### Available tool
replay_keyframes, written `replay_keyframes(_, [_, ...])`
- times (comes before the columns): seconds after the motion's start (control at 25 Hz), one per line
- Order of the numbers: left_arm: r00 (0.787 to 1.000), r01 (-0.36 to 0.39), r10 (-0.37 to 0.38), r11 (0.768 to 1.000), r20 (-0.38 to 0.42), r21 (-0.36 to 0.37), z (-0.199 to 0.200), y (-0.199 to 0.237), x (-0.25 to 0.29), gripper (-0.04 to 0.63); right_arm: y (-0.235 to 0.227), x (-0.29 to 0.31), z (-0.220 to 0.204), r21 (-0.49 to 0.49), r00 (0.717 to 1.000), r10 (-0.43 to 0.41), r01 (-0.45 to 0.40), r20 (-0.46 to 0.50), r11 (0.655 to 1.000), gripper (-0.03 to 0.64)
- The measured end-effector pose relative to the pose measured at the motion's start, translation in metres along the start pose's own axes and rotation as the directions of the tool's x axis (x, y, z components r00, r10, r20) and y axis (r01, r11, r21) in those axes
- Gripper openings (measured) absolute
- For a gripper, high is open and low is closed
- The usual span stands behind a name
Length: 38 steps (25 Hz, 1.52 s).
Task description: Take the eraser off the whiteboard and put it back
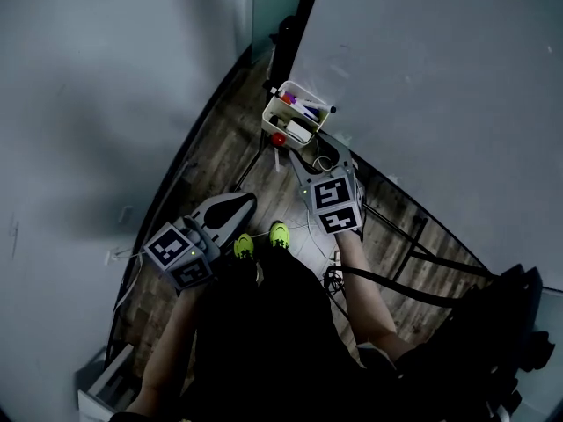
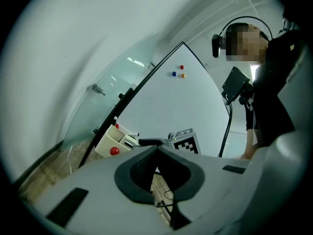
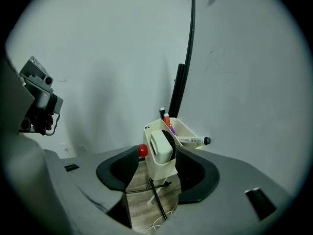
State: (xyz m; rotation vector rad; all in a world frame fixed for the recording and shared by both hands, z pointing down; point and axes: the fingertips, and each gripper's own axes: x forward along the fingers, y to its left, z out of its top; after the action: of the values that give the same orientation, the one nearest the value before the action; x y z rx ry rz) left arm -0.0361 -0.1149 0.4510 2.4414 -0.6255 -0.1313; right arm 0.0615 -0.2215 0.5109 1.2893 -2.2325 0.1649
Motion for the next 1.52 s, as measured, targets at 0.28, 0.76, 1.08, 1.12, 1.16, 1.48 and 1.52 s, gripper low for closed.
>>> replay_keyframes(0.28, [0.999,-0.036,0.036,0.999,0.024,-0.007,0.003,0.008,-0.006,0.023,-0.004,0.011,0.001,-0.024,1.0,0.014,-0.014,-0.006,1.0,0.222])
replay_keyframes(0.76, [0.997,-0.06,0.061,0.998,0.039,-0.015,0.006,0.013,-0.01,0.023,-0.006,0.016,0.001,-0.046,1.0,0.013,-0.013,-0.002,0.999,0.222])
replay_keyframes(1.08, [0.998,-0.059,0.059,0.998,0.034,-0.021,0.003,0.014,-0.008,0.023,-0.009,0.016,0.001,-0.068,1.0,-0.005,0.004,-0.005,0.998,0.192])
replay_keyframes(1.12, [0.998,-0.058,0.059,0.998,0.034,-0.023,0.002,0.014,-0.008,0.023,-0.009,0.017,0.001,-0.07,1.0,-0.006,0.005,-0.008,0.998,0.178])
replay_keyframes(1.16, [0.998,-0.059,0.059,0.998,0.033,-0.024,0.002,0.013,-0.009,0.023,-0.009,0.017,0.001,-0.073,1.0,-0.006,0.005,-0.009,0.997,0.175])
replay_keyframes(1.48, [0.997,-0.067,0.068,0.998,0.047,-0.018,0.006,0.015,-0.01,0.023,-0.009,0.017,0.002,-0.07,1.0,0.007,-0.007,-0.011,0.998,0.146])
replay_keyframes(1.52, [0.996,-0.068,0.069,0.998,0.05,-0.018,0.007,0.016,-0.01,0.023,-0.008,0.017,0.002,-0.069,1.0,0.009,-0.01,-0.01,0.998,0.144])
